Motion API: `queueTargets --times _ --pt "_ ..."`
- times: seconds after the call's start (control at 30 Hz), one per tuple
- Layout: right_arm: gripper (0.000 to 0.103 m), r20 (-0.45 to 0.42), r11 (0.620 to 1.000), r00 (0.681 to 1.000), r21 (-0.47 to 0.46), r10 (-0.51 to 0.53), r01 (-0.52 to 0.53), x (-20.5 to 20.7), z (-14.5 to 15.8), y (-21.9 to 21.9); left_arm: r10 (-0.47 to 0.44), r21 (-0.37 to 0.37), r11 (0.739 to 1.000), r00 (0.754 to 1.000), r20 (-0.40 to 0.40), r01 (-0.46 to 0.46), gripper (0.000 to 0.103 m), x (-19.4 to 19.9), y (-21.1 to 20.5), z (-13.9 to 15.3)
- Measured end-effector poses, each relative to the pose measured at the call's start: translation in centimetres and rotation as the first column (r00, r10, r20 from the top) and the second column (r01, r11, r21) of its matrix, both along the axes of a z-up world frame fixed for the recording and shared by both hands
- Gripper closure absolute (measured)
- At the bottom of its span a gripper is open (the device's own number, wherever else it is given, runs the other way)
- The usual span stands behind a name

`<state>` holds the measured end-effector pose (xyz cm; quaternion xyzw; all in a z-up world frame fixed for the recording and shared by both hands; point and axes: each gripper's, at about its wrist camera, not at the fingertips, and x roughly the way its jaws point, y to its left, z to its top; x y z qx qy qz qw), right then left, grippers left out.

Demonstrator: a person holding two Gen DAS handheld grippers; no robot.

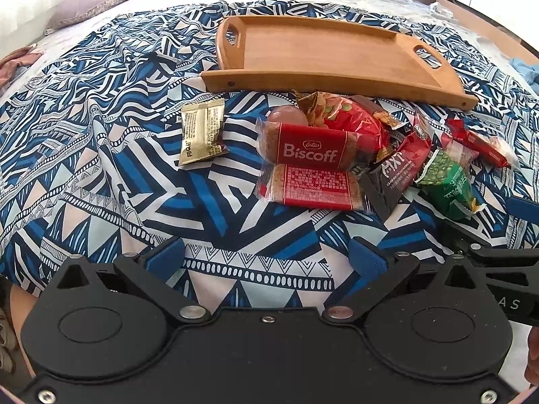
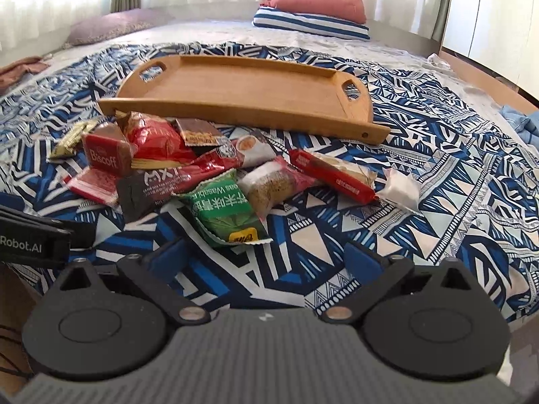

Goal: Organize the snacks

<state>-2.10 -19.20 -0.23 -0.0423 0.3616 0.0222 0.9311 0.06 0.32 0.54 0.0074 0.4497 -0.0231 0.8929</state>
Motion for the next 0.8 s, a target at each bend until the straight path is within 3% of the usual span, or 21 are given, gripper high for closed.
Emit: queueTargets --times 0.27,0.4,0.57,0.67,0.8 --pt "0.014 0.112 1.0 0.994 0.025 0.012 -0.015 -0.9 0.5 0.0 -0.011 -0.084 0.996 0.997 0.079 0.017 0.0 -0.5 0.7 0.9" --pt "0.023 0.165 0.999 0.986 0.042 0.016 -0.023 -1.1 1.0 0.0 -0.023 -0.07 0.997 0.992 0.128 0.032 0.0 -0.6 0.4 1.5" --pt "0.036 0.17 0.997 0.984 0.04 0.058 -0.066 -0.7 1.0 0.5 -0.037 -0.052 0.998 0.984 0.173 0.047 0.0 -0.7 0.0 1.8" --pt "0.051 0.176 0.995 0.981 0.039 0.082 -0.091 -0.7 0.9 1.0 -0.04 -0.082 0.995 0.981 0.191 0.056 0.001 -0.9 0.2 1.8" --pt "0.059 0.174 0.993 0.978 0.029 0.112 -0.119 -0.6 0.7 1.6 -0.029 -0.124 0.991 0.98 0.195 0.054 0.004 -1.0 0.5 1.6"
